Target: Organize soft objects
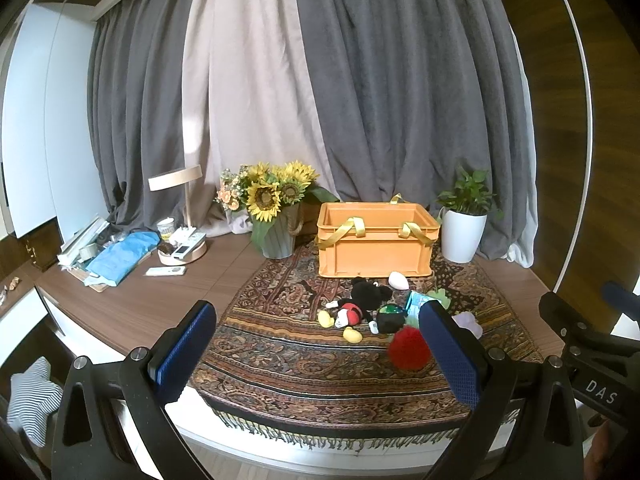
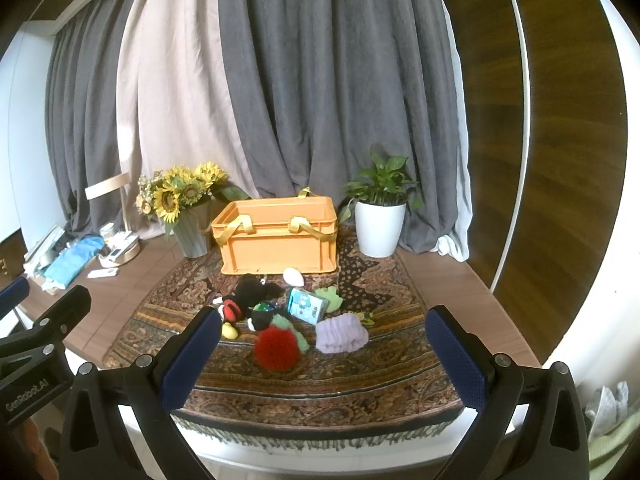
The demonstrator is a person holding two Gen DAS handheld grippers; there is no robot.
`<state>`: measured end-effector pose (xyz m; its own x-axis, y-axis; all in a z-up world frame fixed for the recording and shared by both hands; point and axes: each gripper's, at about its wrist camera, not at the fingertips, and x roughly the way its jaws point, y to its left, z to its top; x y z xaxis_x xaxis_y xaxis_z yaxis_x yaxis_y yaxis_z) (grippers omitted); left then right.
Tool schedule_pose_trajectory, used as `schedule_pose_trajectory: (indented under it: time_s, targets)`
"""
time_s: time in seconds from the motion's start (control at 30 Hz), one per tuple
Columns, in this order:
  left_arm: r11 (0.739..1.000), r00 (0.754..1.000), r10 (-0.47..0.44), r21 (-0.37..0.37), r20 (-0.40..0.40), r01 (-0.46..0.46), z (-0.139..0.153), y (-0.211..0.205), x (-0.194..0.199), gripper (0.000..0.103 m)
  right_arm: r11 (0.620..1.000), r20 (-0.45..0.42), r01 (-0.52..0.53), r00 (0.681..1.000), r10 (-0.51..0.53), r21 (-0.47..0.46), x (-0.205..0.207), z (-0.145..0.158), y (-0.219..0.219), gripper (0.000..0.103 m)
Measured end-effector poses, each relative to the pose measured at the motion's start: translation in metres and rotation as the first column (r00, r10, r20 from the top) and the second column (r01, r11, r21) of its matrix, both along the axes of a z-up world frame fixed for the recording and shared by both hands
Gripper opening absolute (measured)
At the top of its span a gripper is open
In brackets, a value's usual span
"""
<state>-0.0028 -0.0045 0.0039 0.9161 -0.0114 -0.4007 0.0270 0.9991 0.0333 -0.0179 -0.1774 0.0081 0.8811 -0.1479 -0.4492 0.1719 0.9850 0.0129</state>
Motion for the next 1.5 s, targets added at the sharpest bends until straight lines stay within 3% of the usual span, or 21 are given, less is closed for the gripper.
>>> schedule_pose_trajectory:
  time_s: [1.5]
  targets:
    - [1.000,1.000,-0.021,-0.004,-0.019,0.020,-0.002,-0.010,0.000,0.103,1.000,0.004,0.012,1.000,-0.012,0.003,0.001,-0.001,-0.008,0.102]
